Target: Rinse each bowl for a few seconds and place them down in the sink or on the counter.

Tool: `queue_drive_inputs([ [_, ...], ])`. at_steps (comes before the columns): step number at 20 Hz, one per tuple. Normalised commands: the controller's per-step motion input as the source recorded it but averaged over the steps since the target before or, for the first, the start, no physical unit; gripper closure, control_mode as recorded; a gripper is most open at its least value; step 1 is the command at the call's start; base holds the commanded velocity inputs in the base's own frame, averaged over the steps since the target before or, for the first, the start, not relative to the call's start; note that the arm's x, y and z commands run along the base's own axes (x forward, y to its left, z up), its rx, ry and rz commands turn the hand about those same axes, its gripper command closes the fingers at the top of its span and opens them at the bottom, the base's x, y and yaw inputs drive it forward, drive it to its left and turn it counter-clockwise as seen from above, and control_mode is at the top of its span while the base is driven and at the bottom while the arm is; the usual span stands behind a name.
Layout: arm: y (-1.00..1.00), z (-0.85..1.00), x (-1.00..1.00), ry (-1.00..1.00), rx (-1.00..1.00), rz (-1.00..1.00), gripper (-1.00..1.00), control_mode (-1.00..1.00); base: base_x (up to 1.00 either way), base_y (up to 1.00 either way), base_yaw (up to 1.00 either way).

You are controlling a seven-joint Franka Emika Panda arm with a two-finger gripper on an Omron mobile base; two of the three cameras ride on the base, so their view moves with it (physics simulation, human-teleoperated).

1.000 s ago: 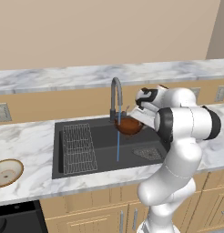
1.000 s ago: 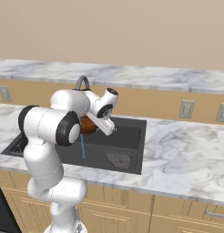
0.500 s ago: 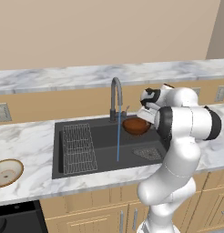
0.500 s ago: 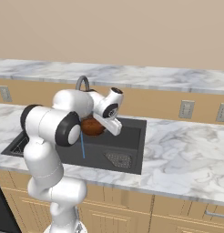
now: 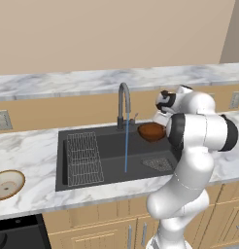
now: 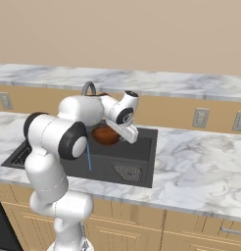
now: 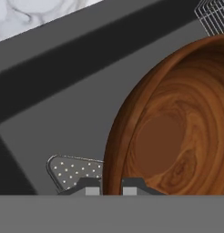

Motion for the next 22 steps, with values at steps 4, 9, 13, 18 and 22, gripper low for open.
queue_drive_inputs([
  [4, -0.36, 0.21, -0.01, 0.00, -0.02, -0.02, 1.00, -1.00, 0.00, 0.00, 0.00],
  [9, -0.38, 0.15, -0.10, 0.00, -0.01, -0.04, 1.00, -1.00, 0.00, 0.00, 0.00],
  [13, -0.35, 0.11, -0.17, -0.01, -0.01, -0.06, 1.00, -1.00, 0.00, 0.00, 0.00],
  [18, -0.33, 0.08, -0.17, -0.01, -0.02, -0.08, 1.00, -1.00, 0.00, 0.00, 0.00],
  [22, -0.35, 0.07, -0.17, 0.00, -0.01, -0.08, 1.00, -1.00, 0.00, 0.00, 0.00],
])
